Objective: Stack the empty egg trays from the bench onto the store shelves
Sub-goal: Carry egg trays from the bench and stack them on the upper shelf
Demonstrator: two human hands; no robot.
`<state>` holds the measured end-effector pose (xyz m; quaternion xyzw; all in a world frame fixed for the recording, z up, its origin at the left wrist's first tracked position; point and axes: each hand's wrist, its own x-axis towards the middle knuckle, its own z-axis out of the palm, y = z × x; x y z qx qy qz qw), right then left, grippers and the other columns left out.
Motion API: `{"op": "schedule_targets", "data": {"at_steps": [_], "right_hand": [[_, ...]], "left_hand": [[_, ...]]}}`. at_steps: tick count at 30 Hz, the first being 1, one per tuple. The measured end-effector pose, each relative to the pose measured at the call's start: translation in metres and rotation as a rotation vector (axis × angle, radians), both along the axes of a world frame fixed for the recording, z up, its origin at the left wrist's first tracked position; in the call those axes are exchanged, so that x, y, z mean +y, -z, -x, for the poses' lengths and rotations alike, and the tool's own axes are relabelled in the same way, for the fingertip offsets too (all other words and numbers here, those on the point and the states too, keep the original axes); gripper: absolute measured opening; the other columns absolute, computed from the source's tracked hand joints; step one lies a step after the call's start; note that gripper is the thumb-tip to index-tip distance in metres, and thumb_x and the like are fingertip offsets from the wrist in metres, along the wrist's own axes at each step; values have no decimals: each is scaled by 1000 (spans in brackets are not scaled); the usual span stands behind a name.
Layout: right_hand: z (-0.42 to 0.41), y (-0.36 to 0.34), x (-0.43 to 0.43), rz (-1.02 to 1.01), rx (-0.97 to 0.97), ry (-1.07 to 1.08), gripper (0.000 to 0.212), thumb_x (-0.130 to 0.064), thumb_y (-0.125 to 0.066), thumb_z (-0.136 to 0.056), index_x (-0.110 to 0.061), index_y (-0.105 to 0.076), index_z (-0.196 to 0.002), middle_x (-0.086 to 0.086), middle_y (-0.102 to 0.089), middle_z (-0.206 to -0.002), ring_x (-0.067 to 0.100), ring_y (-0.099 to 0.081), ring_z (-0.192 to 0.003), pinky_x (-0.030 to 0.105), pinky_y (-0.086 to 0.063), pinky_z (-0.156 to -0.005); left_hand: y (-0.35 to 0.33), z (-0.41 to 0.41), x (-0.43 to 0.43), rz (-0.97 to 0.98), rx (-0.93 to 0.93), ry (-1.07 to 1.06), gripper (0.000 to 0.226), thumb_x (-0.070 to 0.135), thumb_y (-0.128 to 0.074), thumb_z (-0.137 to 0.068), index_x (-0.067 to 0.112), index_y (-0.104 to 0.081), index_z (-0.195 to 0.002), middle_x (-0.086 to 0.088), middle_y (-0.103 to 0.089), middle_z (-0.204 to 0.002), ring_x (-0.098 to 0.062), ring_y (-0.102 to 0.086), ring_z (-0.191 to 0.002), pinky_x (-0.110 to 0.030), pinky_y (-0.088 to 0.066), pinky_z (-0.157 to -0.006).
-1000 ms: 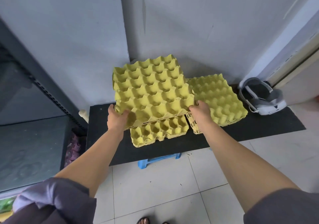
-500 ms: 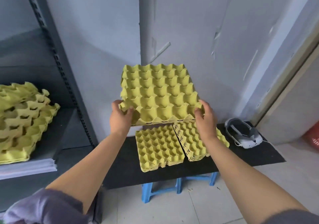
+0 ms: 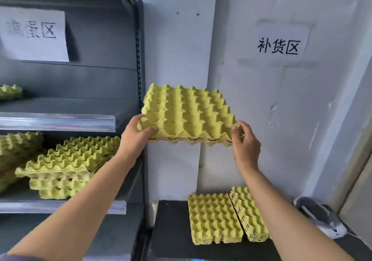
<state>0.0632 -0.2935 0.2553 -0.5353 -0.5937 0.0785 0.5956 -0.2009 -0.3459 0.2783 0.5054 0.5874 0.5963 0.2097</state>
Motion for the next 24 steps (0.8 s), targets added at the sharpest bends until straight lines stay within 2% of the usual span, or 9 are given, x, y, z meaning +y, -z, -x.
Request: {"op": "schedule_targets", "data": {"at_steps": [4, 8, 15, 20, 24], "right_hand": [[70, -29, -12, -13, 13, -76, 41, -44, -43, -93, -17, -59, -120, 4, -68, -106, 26, -61, -98, 31, -40, -78], [155, -42, -24, -41, 55, -152, 51, -53, -36, -85, -20, -59, -117, 0, -67, -104, 22, -60, -96, 32, -42, -79], [295, -51, -37, -40, 55, -275, 58, -57, -35, -84, -21, -56, -123, 2, -65, -109, 22, -59, -99, 40, -47, -87], [362, -56, -22, -35, -17, -301, 42, -45, -42, -97, -19, -54, -128, 3, -63, -116, 22, -58, -106, 37, -46, -88], [395, -58, 3, -56, -102, -284, 42, -44, -41, -98, -17, -54, -127, 3, -65, -109, 21, -59, -99, 31, -43, -76]], "left_hand": [[-25, 65, -29, -45, -9, -48, 52, 29, -60, -75, 23, -49, -125, 6, -58, -101, -23, -59, -100, -39, -49, -89], [-35, 147, -53, -85, -21, -109, 44, 21, -59, -83, 18, -49, -125, -3, -59, -109, -22, -58, -100, -32, -46, -81], [-46, 282, -81, -76, -35, -191, 40, 17, -59, -87, 19, -48, -126, -2, -59, -107, -21, -57, -97, -32, -42, -83], [-47, 350, -76, -51, -21, -232, 39, 15, -58, -88, 17, -49, -126, -4, -61, -106, -24, -59, -98, -38, -45, -91], [-44, 388, -50, -12, -3, -246, 40, 16, -57, -87, 16, -49, -126, -6, -60, -112, -25, -58, -102, -41, -45, -93]]}}
